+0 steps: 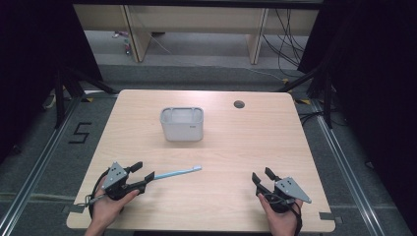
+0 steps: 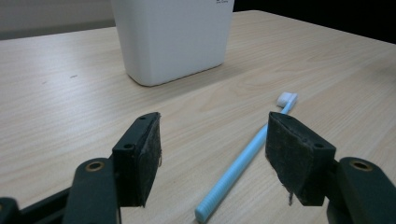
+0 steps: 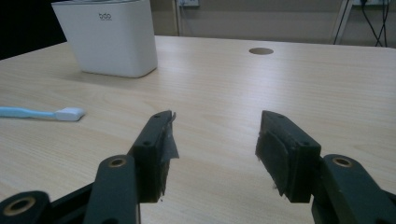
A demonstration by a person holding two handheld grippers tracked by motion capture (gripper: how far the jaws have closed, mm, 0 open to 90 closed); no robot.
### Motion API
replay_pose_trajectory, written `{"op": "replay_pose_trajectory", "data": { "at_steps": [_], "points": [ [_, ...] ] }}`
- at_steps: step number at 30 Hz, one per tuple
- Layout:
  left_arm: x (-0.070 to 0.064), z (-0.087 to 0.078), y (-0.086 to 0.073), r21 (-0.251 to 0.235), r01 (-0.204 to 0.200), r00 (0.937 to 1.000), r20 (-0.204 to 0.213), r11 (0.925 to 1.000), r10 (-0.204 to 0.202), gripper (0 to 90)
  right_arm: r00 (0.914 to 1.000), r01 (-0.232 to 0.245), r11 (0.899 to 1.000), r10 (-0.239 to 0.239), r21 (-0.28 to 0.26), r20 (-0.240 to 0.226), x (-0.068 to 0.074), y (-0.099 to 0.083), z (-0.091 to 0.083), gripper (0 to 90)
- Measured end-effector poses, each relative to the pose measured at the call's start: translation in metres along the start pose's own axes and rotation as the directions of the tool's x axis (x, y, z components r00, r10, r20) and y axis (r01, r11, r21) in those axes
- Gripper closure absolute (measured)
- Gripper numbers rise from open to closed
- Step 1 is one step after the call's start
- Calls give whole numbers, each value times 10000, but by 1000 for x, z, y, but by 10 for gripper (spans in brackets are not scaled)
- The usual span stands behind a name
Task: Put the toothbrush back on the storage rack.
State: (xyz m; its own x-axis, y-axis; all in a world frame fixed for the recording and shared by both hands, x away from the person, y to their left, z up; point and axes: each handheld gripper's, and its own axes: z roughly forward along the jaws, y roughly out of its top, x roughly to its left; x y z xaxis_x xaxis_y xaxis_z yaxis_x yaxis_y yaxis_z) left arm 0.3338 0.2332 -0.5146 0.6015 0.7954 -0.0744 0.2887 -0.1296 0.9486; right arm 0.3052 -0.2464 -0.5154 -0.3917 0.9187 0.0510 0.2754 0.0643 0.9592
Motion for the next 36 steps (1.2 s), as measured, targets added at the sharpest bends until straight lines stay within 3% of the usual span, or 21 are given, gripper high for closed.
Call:
{"op": "replay_pose_trajectory", "data": {
  "at_steps": [1, 4, 7, 8, 12, 13, 14, 16, 18, 20, 22, 25, 27, 28, 29, 31, 32, 33, 34, 35, 36],
  "points": [
    [0, 1, 1, -77, 16, 10000, 49, 10000, -16, 351, 9990, -446, 9987, 446, 255, 12, 3, 0, -2, 458],
    [-3, 2, 6, 318, -36, 10000, -81, 9995, 38, 341, 10000, -15, 10000, 15, 52, 30, 1, 0, 0, 458],
    [-7, 3, 11, 701, -278, 9994, -163, 9971, 290, 339, 9999, 46, 10000, -46, 12, -116, 0, 0, 1, 458],
    [-10, 5, 16, 892, -534, 9985, -34, 9946, 540, 341, 9999, 143, 9999, -143, -13, 47, 0, 0, 0, 458],
    [-13, 10, 26, 1222, -660, 9978, 198, 9903, 640, 346, 9999, 129, 9999, -129, 12, 62, 0, 0, 1, 457],
    [-12, 15, 34, 1691, -828, 9946, 758, 9821, 708, 344, 9999, 109, 9999, -109, -31, 11, 0, 0, 1, 457],
    [-12, 17, 36, 1748, -863, 9933, 913, 9808, 711, 343, 9999, -83, 9999, 84, 66, -92, 1, 0, 1, 457],
    [-12, 18, 40, 1940, -1066, 9916, 936, 9752, 898, 344, 9999, -74, 9999, 76, 107, -147, 0, 0, 1, 457],
    [-10, 23, 47, 2289, -1442, 9866, 1087, 9627, 1219, 344, 9999, -137, 9996, 138, 265, -20, 1, 1, 0, 457],
    [-11, 25, 52, 2423, -1491, 9861, 1083, 9587, 1260, 345, 10000, -98, 9997, 98, 210, -2, 0, 1, 0, 457],
    [-10, 27, 59, 2920, -1982, 9774, 1309, 9357, 1662, 345, 10000, -31, 9998, 32, 173, -2, -1, 1, 0, 458],
    [-10, 30, 64, 3212, -2365, 9692, 1445, 9170, 1994, 355, 9999, -110, 9997, 111, 225, -26, 0, 1, 0, 458],
    [-10, 31, 66, 3298, -2374, 9684, 1539, 9137, 1961, 364, 9999, -108, 9997, 108, 225, -24, 0, 1, 0, 458],
    [-9, 34, 69, 3535, -2663, 9604, 1760, 8967, 2158, 370, 9999, -118, 9997, 119, 224, -23, 0, 1, 0, 458],
    [-9, 34, 69, 3535, -2663, 9604, 1760, 8967, 2158, 375, 9999, -118, 9997, 119, 224, -23, 0, 1, 0, 458],
    [-8, 37, 72, 3860, -3140, 9447, 2179, 8674, 2450, 385, 9999, -129, 9998, 130, 171, -73, 0, 1, 0, 458],
    [-9, 39, 73, 3955, -3193, 9427, 2253, 8612, 2460, 395, 9999, -160, 9997, 161, 191, -48, 0, 1, 0, 457],
    [-9, 43, 74, 4168, -3419, 9346, 2444, 8423, 2584, 415, 9999, -106, 9998, 107, 152, -99, -1, 1, 0, 457],
    [-9, 43, 74, 4168, -3419, 9346, 2444, 8423, 2584, 431, 9999, -106, 9998, 107, 152, -99, -1, 1, 0, 457],
    [-8, 47, 76, 4371, -3627, 9253, 2737, 8231, 2624, 459, 9996, -245, 9995, 248, 184, -150, 1, 1, 0, 457],
    [-8, 47, 76, 4371, -3627, 9253, 2737, 8231, 2624, 472, 9998, -171, 9998, 172, 47, -117, 0, 0, 1, 457]
  ]
}}
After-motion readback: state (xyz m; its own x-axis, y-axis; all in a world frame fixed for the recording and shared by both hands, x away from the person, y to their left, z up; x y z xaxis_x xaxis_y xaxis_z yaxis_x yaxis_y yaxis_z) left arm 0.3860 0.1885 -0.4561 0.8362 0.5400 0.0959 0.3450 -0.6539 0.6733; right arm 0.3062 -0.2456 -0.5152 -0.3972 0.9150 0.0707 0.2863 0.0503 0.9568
